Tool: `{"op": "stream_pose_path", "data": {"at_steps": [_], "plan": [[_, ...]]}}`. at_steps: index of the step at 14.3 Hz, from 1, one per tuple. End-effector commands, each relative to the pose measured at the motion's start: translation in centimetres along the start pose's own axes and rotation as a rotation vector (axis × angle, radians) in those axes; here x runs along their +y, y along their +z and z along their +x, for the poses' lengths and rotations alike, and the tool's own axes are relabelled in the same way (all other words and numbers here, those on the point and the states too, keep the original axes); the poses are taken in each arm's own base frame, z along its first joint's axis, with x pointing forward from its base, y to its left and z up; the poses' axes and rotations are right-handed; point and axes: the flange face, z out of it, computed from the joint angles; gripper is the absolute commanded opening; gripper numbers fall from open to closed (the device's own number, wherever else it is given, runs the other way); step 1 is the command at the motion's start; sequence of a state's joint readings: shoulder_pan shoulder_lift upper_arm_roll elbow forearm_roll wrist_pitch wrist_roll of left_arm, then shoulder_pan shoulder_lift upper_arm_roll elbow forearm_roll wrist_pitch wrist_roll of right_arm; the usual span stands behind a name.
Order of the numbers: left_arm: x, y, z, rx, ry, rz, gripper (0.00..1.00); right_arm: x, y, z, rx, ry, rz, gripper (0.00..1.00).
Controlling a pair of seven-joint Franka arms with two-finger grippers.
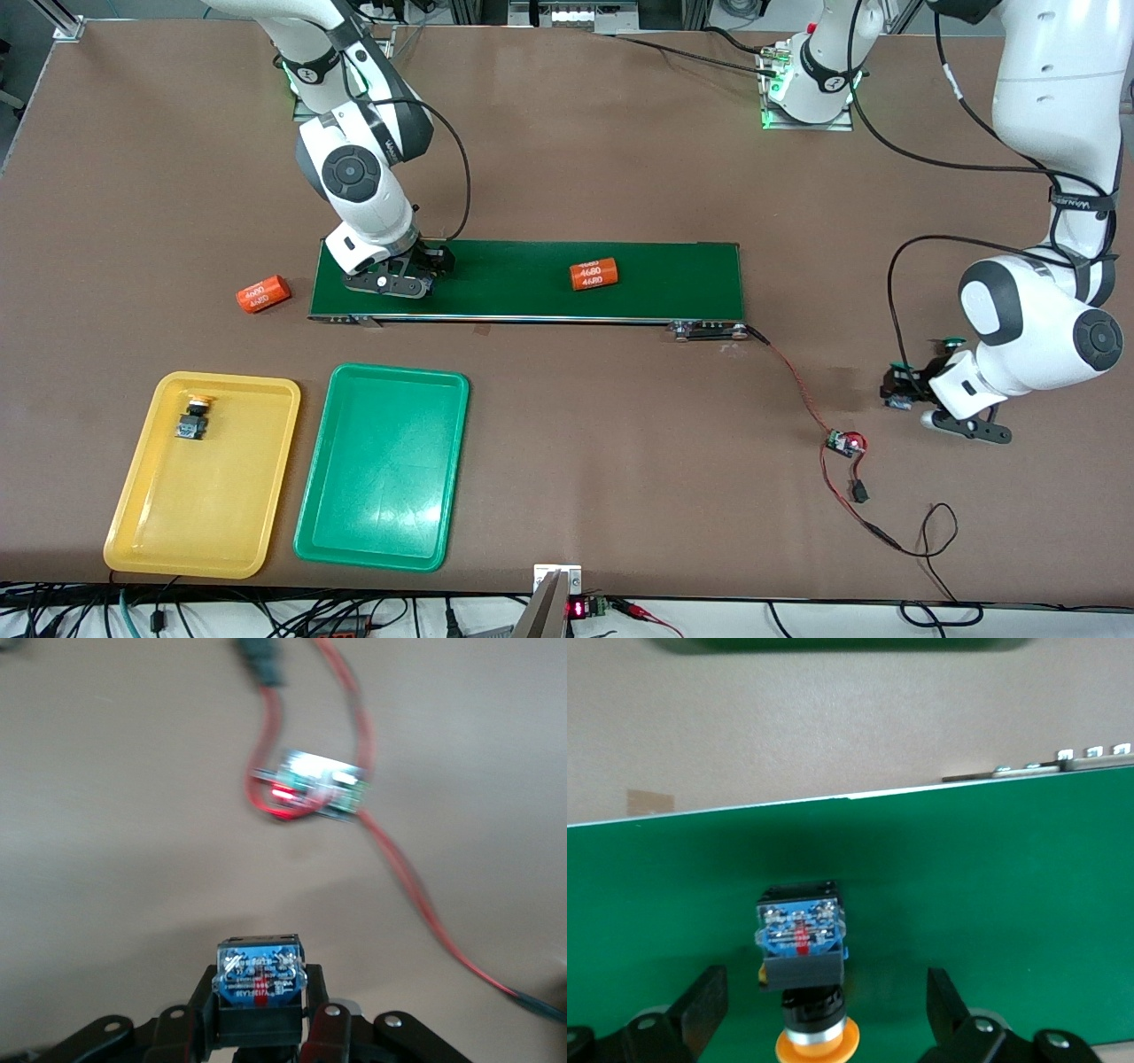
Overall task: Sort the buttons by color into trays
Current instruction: 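Place the button on the belt with the left gripper while the right gripper lifts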
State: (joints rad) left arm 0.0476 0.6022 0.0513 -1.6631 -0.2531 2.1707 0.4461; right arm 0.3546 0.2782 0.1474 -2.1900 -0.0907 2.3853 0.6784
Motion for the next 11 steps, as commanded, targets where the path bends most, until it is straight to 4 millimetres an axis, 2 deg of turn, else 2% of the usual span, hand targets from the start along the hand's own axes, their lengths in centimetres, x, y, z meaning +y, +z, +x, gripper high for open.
{"op": "stream_pose_path", "data": {"at_steps": [1, 3, 4, 6, 7, 8, 10, 11], "plan": [[5.7, -2.2, -0.5, -0.084, -0.071, -0.056, 0.4, 0.0, 1.2, 0.0, -0.001, -0.051, 0.002, 0.87], [11.3, -4.1, -0.3, -0.115, -0.148, -0.074, 0.4, 0.3, 1.3, 0.2, -0.004, -0.067, 0.001, 0.69], [14.2, -4.6, -0.4, -0.135, -0.152, -0.066, 0.4, 0.5, 1.3, 0.4, -0.003, -0.063, 0.003, 0.56], [19.3, -4.6, -0.7, -0.183, -0.154, -0.08, 0.38, 1.2, 0.9, 1.1, -0.003, -0.051, 0.004, 0.33], [22.4, -4.3, -1.0, -0.213, -0.142, -0.089, 0.38, 1.8, 0.5, 1.7, 0.005, -0.051, 0.008, 0.28], [24.9, -3.9, -1.4, -0.231, -0.156, -0.095, 0.38, 2.3, -0.6, 2.7, 0.025, -0.059, 0.019, 0.28], [29.9, -2.4, -2.4, -0.268, -0.225, -0.092, 0.38, 3.5, -3.4, 4.7, 0.041, -0.043, 0.022, 0.28], [31.7, -2.1, -2.7, -0.27, -0.217, -0.079, 0.38, 3.8, -4.9, 5.8, 0.044, -0.029, 0.021, 0.28]]}}
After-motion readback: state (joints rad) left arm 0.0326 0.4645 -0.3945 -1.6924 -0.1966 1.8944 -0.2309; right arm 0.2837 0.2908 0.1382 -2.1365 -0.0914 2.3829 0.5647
